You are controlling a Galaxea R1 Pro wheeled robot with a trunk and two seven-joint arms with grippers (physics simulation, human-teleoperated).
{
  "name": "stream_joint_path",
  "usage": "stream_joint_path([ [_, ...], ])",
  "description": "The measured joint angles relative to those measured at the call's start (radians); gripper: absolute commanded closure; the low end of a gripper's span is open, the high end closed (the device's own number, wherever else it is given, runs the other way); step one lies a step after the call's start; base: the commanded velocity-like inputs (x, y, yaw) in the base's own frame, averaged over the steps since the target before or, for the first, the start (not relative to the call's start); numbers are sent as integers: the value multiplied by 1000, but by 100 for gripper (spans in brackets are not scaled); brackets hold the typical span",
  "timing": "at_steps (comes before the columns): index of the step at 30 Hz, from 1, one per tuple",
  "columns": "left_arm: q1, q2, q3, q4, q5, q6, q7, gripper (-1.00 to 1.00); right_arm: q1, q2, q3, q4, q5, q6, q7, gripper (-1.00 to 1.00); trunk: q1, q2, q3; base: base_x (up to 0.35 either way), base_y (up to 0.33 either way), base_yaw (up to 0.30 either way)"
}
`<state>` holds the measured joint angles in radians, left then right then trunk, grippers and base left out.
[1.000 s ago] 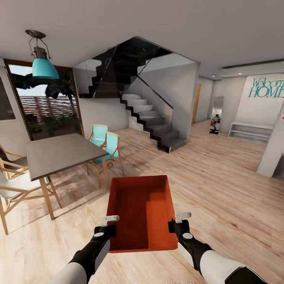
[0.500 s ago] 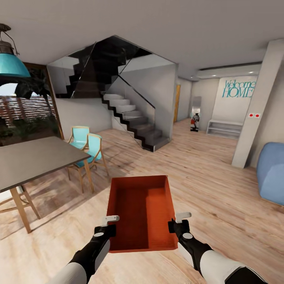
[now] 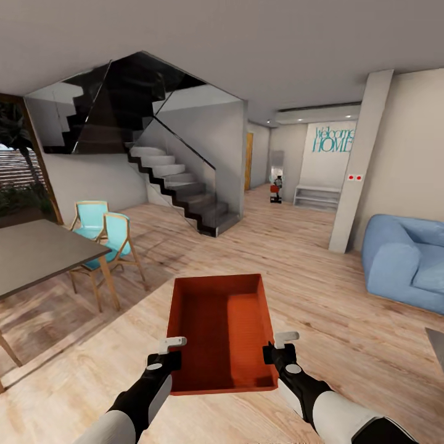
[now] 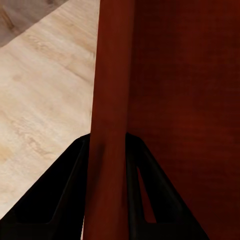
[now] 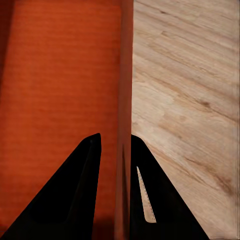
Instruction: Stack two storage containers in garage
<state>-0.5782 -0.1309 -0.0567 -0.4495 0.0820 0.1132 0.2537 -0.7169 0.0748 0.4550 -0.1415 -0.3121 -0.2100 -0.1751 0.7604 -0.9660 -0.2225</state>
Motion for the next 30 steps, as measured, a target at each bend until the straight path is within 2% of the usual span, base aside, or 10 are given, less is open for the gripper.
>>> stream_joint_path([
  [15,0,0,2,1,-1,-1,0,100,0,0,0,0,2,0,0,100,0,0,0,30,0,-290],
  [30,0,-1,6,5,-2,-6,-1,100,0,0,-1,0,5,0,0,100,-1,0,0,291,0,-277],
])
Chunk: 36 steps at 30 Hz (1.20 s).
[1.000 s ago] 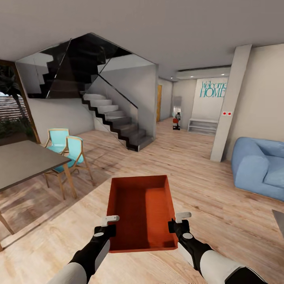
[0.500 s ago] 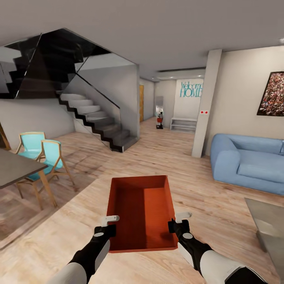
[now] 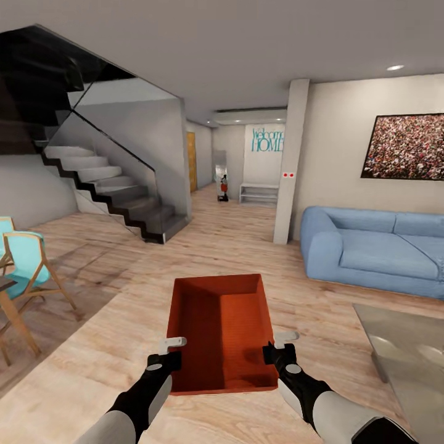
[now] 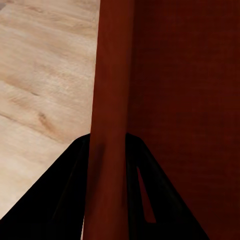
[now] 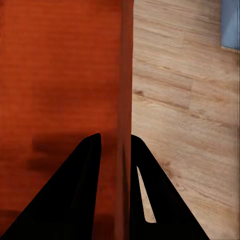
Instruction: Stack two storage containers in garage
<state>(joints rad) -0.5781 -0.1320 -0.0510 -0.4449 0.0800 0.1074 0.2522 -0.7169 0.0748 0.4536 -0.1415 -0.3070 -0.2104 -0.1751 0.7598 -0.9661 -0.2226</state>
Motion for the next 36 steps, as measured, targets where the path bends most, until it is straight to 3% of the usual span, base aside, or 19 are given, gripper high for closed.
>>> stream_joint_path([
  [36,0,2,0,0,1,2,-1,100,0,2,0,0,1,1,-2,100,0,0,0,322,0,-10],
])
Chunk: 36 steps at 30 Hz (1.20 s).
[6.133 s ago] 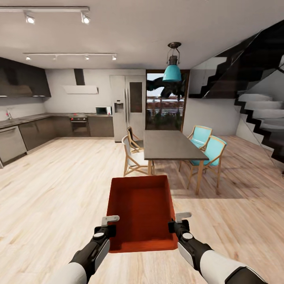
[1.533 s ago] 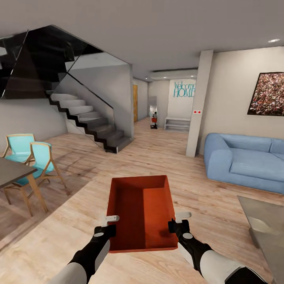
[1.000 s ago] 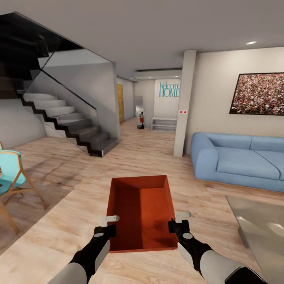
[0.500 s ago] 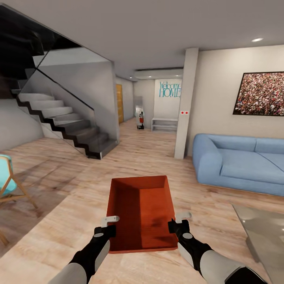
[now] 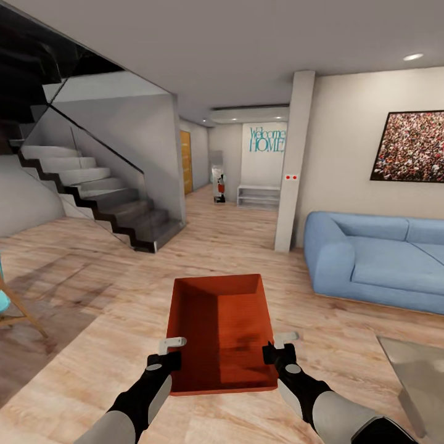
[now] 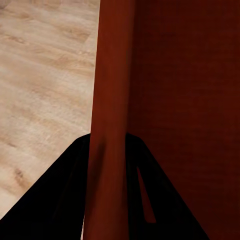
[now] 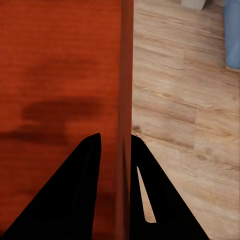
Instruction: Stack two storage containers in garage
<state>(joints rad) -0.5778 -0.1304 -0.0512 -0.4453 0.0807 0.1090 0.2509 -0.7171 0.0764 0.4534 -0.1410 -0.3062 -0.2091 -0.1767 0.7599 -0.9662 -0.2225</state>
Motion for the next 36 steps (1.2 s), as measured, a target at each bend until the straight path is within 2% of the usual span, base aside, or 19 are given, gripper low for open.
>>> stream_joint_path([
  [36,0,0,0,0,0,0,0,100,0,0,0,0,0,0,0,100,0,0,0,323,0,0],
])
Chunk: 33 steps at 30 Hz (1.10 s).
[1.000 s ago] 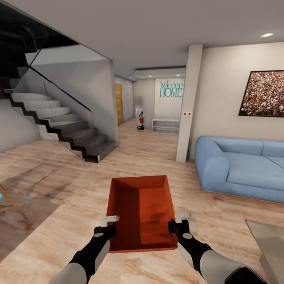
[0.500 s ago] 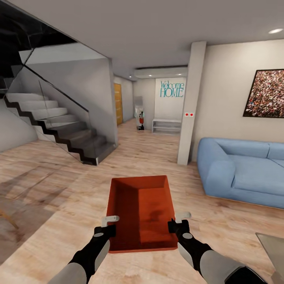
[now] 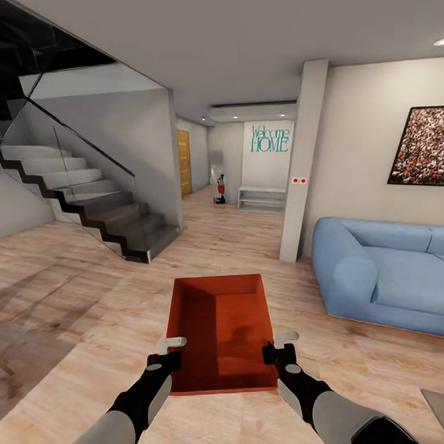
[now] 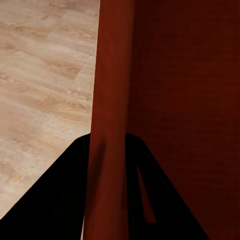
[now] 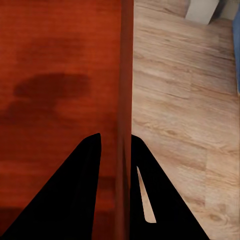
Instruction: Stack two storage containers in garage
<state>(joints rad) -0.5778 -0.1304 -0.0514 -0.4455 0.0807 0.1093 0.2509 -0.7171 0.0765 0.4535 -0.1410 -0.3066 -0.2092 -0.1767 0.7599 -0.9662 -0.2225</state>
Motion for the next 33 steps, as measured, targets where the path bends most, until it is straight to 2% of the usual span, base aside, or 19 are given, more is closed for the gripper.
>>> stream_joint_path([
  [33,0,0,1,0,0,1,0,100,0,0,0,0,0,2,0,100,0,0,0,323,0,0],
])
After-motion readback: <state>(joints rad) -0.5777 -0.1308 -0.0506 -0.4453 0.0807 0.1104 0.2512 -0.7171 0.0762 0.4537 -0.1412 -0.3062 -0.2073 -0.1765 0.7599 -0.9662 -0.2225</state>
